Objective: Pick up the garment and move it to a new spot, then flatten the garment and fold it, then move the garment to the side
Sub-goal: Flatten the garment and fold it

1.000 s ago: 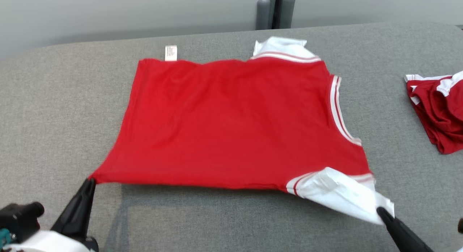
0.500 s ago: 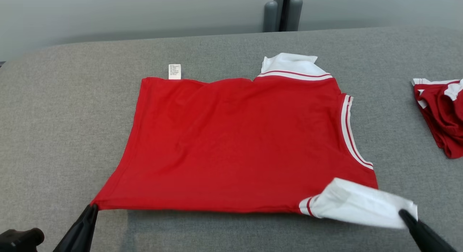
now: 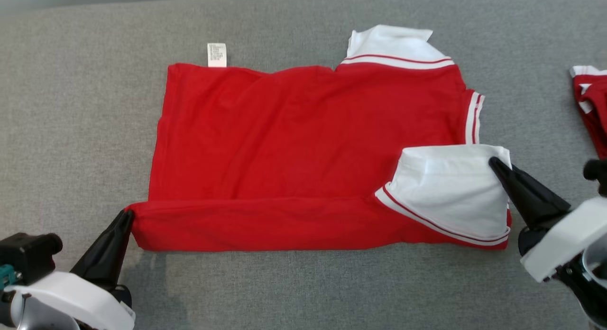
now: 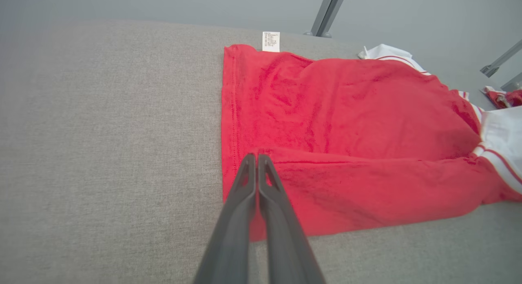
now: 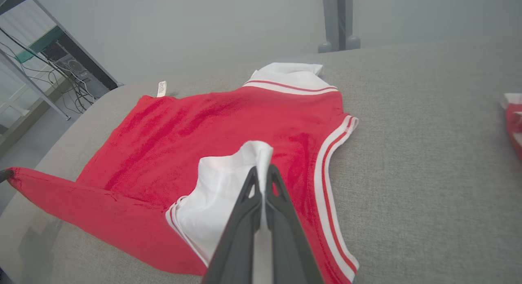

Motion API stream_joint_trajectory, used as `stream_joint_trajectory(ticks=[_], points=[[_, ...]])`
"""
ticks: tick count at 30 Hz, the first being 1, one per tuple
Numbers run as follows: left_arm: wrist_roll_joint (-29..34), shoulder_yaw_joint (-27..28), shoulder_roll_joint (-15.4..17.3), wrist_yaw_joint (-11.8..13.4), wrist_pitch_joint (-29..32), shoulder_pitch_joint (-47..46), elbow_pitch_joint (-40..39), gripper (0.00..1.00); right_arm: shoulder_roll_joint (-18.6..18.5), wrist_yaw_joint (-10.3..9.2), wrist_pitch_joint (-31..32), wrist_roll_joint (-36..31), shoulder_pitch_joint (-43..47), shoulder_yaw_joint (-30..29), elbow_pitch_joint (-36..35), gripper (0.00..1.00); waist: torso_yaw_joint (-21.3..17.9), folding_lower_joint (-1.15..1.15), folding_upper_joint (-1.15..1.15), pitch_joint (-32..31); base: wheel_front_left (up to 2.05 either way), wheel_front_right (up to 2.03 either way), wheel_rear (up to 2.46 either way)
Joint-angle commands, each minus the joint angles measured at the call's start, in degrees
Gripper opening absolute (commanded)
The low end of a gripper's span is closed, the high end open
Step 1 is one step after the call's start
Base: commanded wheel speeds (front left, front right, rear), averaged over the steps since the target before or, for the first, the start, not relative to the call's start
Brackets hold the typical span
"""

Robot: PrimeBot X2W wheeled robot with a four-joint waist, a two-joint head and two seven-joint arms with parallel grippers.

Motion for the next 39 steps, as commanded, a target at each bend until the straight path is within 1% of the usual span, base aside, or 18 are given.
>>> stream_joint_trajectory(ticks=[1,3,5,8,13,15,16,17,18,19,25,27,30,32,33,34,37,39], points=[[-0.28,-0.14,-0.15,-0.73,0.10,-1.70,1.17,0.00,-1.91,0.00,-1.12,-0.66,-2.08,1.14,1.65,0.00,0.44,0.00,0.00,2.06,0.00,0.00,0.00],[-0.59,-0.50,-0.95,-1.95,-0.07,-3.24,3.29,0.00,-3.16,0.00,-2.99,0.20,-4.89,3.36,4.99,0.00,0.74,0.00,0.00,3.18,0.00,0.00,0.00],[-0.80,-0.89,-1.42,-3.09,-0.03,-4.55,5.20,0.00,-5.19,0.00,-4.64,0.19,-7.36,5.36,8.01,0.00,1.08,0.00,0.00,4.17,0.00,0.00,0.00],[-1.38,-1.72,-2.46,-4.63,0.15,-5.91,7.91,0.00,-6.96,0.00,-6.52,1.10,-10.37,8.34,12.96,0.00,1.33,0.00,0.00,5.05,0.00,0.00,0.00],[-1.99,-3.03,-4.47,-6.77,-0.09,-8.05,12.30,0.00,-8.34,0.00,-9.29,1.78,-13.45,12.15,19.92,0.00,1.67,0.00,0.00,5.65,0.00,0.00,0.00],[-1.98,-3.43,-5.02,-7.45,-0.38,-8.69,13.78,0.00,-8.09,0.00,-10.71,2.42,-14.14,13.27,22.01,0.00,1.65,0.00,0.00,5.47,0.00,0.00,0.00],[-2.04,-3.65,-5.42,-7.88,-0.63,-8.88,14.40,0.13,-8.03,0.00,-11.58,2.32,-14.33,13.46,23.06,0.00,1.61,0.00,0.00,5.29,0.00,0.00,0.00],[-2.10,-3.85,-5.90,-8.21,-0.82,-9.08,14.98,0.51,-7.70,0.00,-12.80,2.50,-14.47,13.34,23.83,0.33,1.61,0.00,0.00,5.05,0.00,0.00,0.00],[-1.83,-3.91,-6.22,-8.45,-1.39,-9.36,15.41,1.00,-7.36,0.00,-14.01,2.72,-14.39,13.04,24.40,0.86,1.61,0.00,0.00,4.74,0.00,0.00,0.00],[-1.55,-3.67,-6.60,-8.51,-2.28,-9.65,15.81,1.00,-7.23,0.00,-15.36,2.45,-14.10,12.50,24.88,1.00,1.61,0.00,0.00,4.41,0.00,0.00,0.00],[-0.49,-0.75,-10.26,-6.32,-9.80,-10.66,17.36,1.00,-4.67,0.00,-22.88,-0.80,-10.25,6.38,25.31,1.00,1.61,0.00,0.00,1.54,0.00,0.00,0.00],[0.63,0.20,-11.16,-5.57,-12.42,-11.26,17.87,1.00,-3.71,0.00,-25.10,-3.32,-8.73,3.95,24.41,1.00,1.57,0.00,0.00,0.44,0.00,0.00,0.00],[3.05,1.63,-12.14,-4.75,-15.00,-12.47,18.57,1.00,-1.22,0.00,-28.74,-8.02,-6.89,0.20,21.88,1.00,1.31,0.00,0.00,-1.18,0.00,0.00,0.00],[5.39,2.40,-12.71,-4.90,-15.86,-13.20,18.88,1.00,0.61,0.00,-30.70,-11.63,-5.71,-1.98,20.06,1.00,1.02,0.00,0.00,-2.22,0.00,0.00,0.00],[5.39,2.40,-12.71,-4.90,-15.86,-13.20,18.88,1.00,0.61,0.00,-30.70,-11.63,-5.71,-1.98,20.06,1.00,1.02,0.00,0.00,-2.22,0.00,0.00,0.00],[6.63,3.06,-13.10,-4.97,-16.27,-13.57,18.87,1.00,1.54,0.00,-31.39,-13.08,-5.18,-2.75,18.99,1.00,0.87,0.00,0.00,-2.61,0.00,0.00,0.00],[10.28,5.23,-14.22,-5.74,-16.58,-13.84,19.07,1.00,3.82,0.00,-32.47,-17.22,-3.64,-3.90,16.57,1.00,0.59,0.00,0.00,-3.68,0.00,0.00,0.00],[12.99,6.99,-15.06,-6.73,-16.56,-13.22,19.53,1.00,5.02,0.00,-32.63,-18.99,-2.40,-3.95,15.61,1.00,0.52,0.00,0.00,-4.27,0.00,0.00,0.00]])
